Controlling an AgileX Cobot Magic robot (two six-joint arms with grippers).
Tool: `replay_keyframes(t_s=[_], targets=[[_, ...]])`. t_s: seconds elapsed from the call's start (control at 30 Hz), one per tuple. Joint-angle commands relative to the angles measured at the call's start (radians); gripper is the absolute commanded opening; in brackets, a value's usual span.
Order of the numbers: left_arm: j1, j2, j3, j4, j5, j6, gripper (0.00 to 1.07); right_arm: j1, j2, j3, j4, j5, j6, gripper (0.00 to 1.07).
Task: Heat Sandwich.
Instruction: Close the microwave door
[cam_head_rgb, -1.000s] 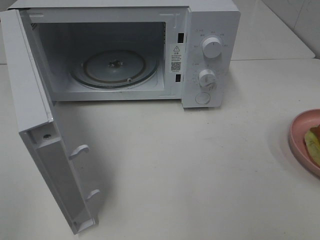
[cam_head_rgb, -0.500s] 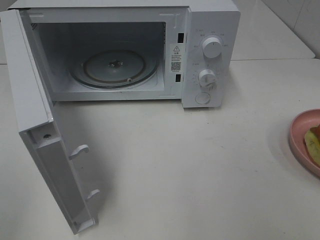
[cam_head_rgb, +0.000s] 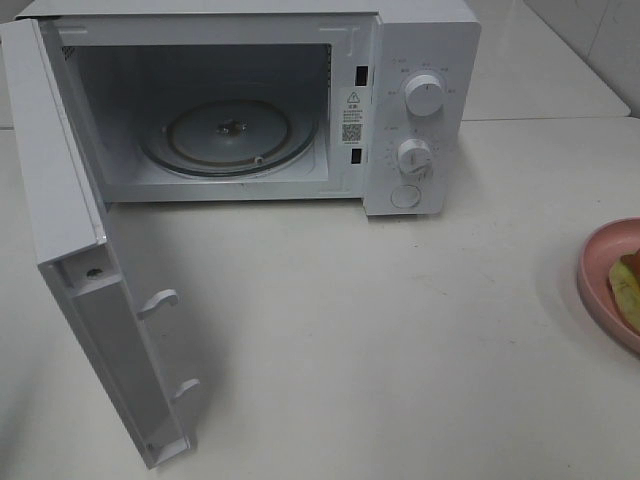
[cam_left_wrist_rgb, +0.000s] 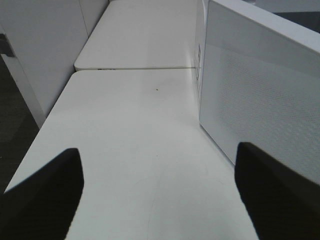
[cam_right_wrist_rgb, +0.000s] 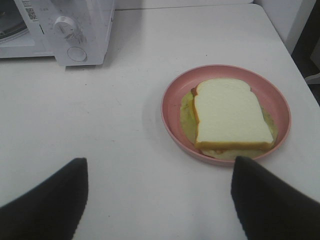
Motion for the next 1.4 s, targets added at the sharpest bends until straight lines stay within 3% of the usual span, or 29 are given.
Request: replay_keyframes(t_s=[0.03, 0.17, 0.27, 0.3, 0.37, 0.6, 1.07, 1.2, 1.33, 1.4], targets=[[-0.003, -0.002, 0.045, -0.009, -0.100, 0.003, 0.63, -0.006, -0.026, 0.001, 0.005, -0.007, -0.008, 0.76], [-0.003, -0.002, 0.067, -0.010, -0.134, 0.003, 0.50, -0.006, -0.026, 0.001, 0.005, -0.007, -0.008, 0.76], [-0.003, 0.009, 0.092, -0.010, -0.190, 0.003, 0.24, -0.006, -0.026, 0.001, 0.005, -0.007, -0.008, 0.76], [-0.003, 0.009, 0.092, -0.010, -0.190, 0.003, 0.24, -0.006, -0.026, 0.001, 0.005, -0.007, -0.008, 0.76], [-0.003, 0.061, 0.093, -0.010, -0.223, 0.003, 0.01, -0.006, -0.026, 0.001, 0.005, -0.007, -0.008, 0.76], [-0.003, 0.239, 0.093, -0.009, -0.357, 0.003, 0.00, -0.006, -0.026, 0.001, 0.004, -0.007, -0.008, 0.76], [-0.003, 0.628, 0.094, -0.008, -0.810, 0.001, 0.00, -0.006, -0.026, 0.001, 0.004, -0.007, -0.008, 0.76], [-0.003, 0.721, 0.094, 0.012, -0.949, -0.037, 0.00, -0.006, -0.026, 0.001, 0.004, -0.007, -0.008, 0.76], [-0.003, 0.855, 0.094, 0.154, -1.110, -0.148, 0.00, -0.006, -0.026, 0.001, 0.004, -0.007, -0.008, 0.76], [-0.003, 0.879, 0.094, 0.188, -1.135, -0.167, 0.00, -0.006, -0.026, 0.001, 0.004, -0.007, -0.008, 0.76]])
